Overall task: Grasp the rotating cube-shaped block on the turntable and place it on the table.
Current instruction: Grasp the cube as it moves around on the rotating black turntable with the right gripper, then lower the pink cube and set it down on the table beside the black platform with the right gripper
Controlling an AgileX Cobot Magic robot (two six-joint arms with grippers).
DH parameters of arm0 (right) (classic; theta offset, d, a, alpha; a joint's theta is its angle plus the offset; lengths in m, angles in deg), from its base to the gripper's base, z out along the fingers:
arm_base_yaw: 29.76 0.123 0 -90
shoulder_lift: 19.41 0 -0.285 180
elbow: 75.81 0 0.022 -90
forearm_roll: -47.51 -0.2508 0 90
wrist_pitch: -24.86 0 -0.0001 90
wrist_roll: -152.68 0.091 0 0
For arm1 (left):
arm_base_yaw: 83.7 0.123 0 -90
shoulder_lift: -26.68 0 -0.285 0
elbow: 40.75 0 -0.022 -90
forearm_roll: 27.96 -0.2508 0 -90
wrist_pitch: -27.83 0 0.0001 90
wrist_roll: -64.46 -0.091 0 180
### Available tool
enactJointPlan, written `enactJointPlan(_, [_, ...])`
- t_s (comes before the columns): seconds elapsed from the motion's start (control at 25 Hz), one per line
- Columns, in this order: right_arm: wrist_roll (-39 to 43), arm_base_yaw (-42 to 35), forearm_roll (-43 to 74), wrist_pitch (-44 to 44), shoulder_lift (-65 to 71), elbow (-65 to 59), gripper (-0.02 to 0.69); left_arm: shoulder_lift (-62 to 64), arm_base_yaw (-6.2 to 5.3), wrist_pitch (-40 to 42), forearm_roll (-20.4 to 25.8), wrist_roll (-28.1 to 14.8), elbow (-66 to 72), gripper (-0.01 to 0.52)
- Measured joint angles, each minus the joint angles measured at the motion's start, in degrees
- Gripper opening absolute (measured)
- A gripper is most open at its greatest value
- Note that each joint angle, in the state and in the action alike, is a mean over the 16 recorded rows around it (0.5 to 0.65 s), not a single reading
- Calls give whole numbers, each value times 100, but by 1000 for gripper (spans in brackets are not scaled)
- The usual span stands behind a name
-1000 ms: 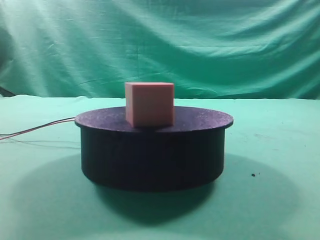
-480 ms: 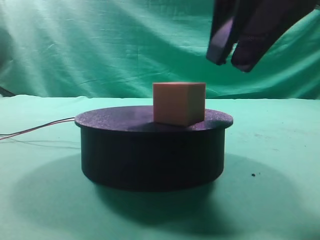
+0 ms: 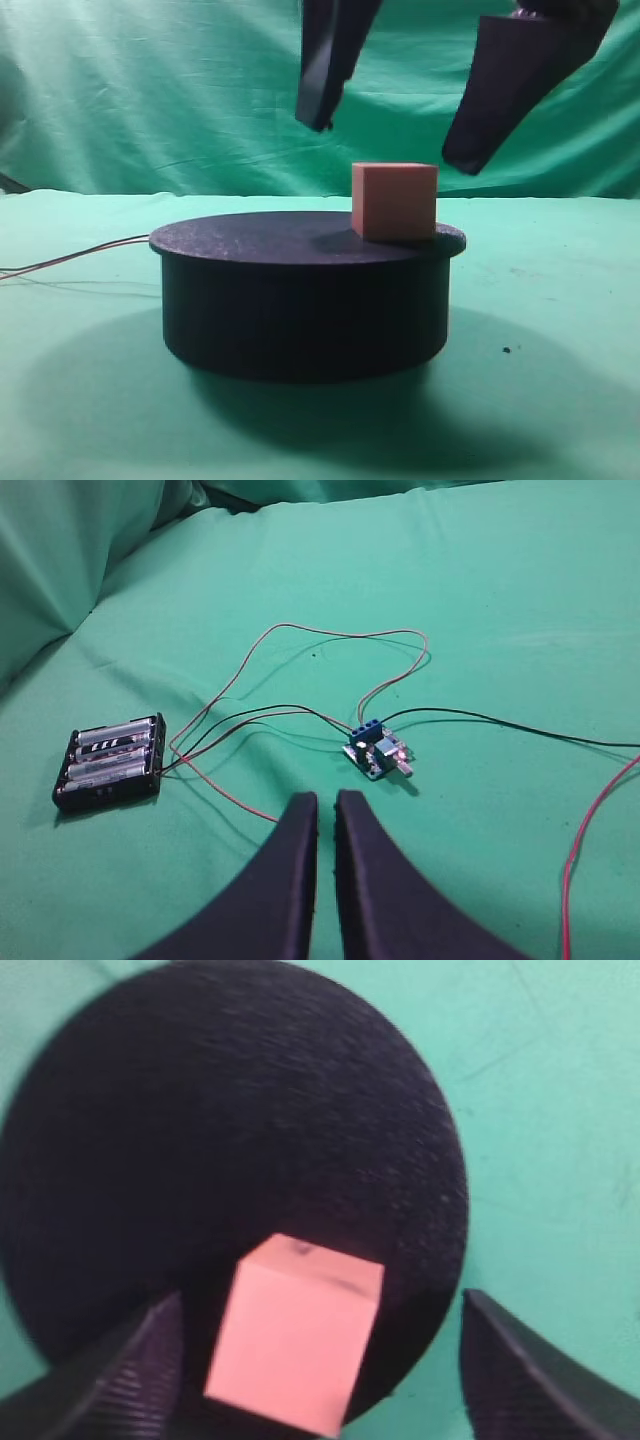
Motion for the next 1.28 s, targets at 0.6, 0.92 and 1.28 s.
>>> enactJointPlan(0.6, [293, -862, 488, -36, -934, -899, 232, 0, 0, 0, 0, 0, 0, 0])
enactJointPlan(0.92, [236, -1084, 290, 722, -791, -1813, 339, 0, 0, 0, 0, 0, 0, 0])
enactJointPlan(1.28, [438, -1082, 457, 229, -1354, -1484, 462, 0, 0, 0, 0, 0, 0, 0])
